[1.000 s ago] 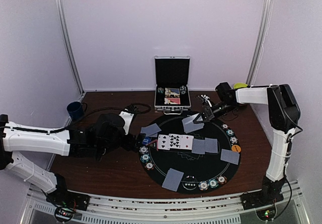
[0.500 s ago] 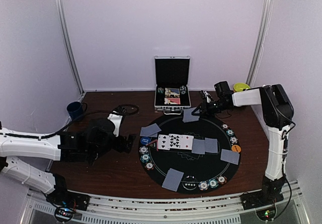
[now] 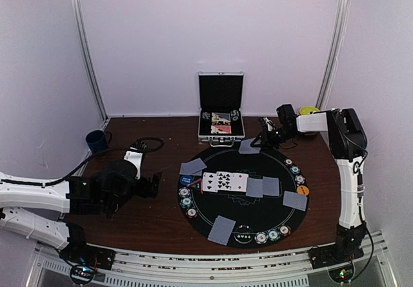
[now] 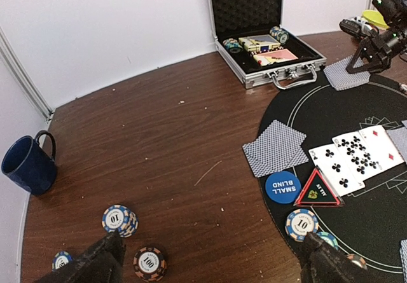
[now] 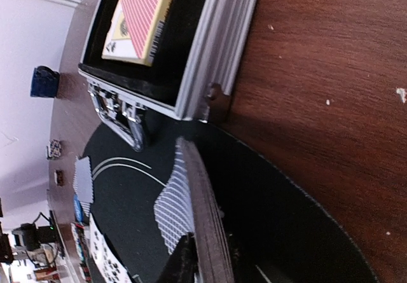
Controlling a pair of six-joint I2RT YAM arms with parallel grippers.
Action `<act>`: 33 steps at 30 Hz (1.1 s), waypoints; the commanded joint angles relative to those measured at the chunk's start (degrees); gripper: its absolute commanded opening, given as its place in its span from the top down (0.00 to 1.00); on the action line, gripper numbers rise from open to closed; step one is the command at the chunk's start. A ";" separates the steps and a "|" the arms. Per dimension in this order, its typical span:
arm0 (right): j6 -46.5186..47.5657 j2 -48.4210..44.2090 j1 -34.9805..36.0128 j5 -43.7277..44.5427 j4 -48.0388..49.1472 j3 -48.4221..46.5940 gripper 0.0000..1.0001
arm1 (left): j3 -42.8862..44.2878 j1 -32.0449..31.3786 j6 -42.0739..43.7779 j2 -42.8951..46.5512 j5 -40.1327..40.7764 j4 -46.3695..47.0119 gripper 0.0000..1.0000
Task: Distribute texas hold em gaming equipment
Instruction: Place the face-down deck piles on the poker table mat, then reset both arms
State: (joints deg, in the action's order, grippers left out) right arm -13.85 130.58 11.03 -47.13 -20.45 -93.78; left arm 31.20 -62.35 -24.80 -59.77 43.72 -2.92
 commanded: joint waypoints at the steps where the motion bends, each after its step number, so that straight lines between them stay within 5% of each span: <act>1: 6.59 4.05 -0.74 6.10 -10.68 -2.06 0.75 | -0.56 0.21 -0.61 -0.07 1.38 3.17 0.02; 8: 12.58 -1.55 -0.74 15.64 -15.05 -3.96 0.37 | -0.73 0.21 -1.17 -0.30 2.27 2.88 0.02; 9: 13.45 -2.66 -0.74 17.33 -15.39 -3.84 0.26 | -0.77 0.29 -1.32 -0.19 2.53 2.73 0.02; 10: 14.32 -3.83 -0.74 19.11 -15.79 -3.79 0.03 | -0.70 0.29 -1.52 -0.15 2.77 2.50 0.02; 11: 15.00 -5.10 -0.74 21.33 -16.34 -3.66 0.00 | -0.71 0.30 -1.64 -0.04 3.02 2.34 0.02; 21: 18.87 -28.87 -0.73 38.49 -12.52 7.49 0.00 | -0.28 1.25 -8.23 0.76 11.34 -5.36 0.02; 33: 21.01 -84.49 -0.66 37.12 9.64 43.74 0.00 | 2.20 1.18 -17.94 2.17 16.18 -16.52 0.02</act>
State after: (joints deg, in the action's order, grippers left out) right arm 5.85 58.76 10.46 -8.75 -21.12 -62.19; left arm 31.51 -61.43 -38.17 -58.54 56.34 -15.16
